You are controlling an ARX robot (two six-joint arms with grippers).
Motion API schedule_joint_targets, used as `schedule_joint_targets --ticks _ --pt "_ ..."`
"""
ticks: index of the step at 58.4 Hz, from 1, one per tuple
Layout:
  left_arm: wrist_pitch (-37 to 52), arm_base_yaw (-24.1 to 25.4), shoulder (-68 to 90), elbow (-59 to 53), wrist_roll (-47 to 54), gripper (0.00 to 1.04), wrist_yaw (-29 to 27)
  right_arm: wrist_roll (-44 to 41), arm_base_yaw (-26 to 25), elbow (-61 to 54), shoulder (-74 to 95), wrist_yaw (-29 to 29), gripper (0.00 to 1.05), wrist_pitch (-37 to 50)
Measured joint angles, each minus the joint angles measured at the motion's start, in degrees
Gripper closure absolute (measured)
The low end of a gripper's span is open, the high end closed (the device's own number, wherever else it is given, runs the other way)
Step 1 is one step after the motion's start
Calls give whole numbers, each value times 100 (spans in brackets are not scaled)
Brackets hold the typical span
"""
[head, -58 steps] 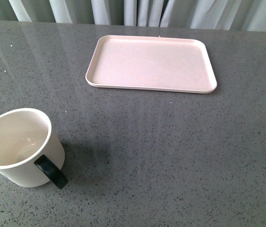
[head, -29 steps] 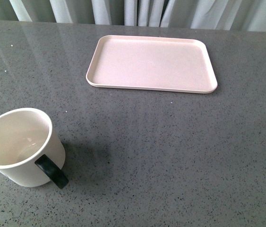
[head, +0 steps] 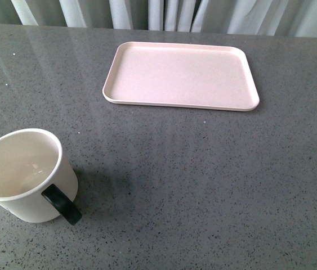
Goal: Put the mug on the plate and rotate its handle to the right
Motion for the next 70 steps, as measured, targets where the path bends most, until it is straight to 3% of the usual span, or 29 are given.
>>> schedule_joint_targets --ticks 19,70 --pt "413 -372 1220 352 9 9 -111 0 0 0 0 2 9 0" --pt "686 -372 2640 638 -35 9 221 0 0 0 0 2 9 0"
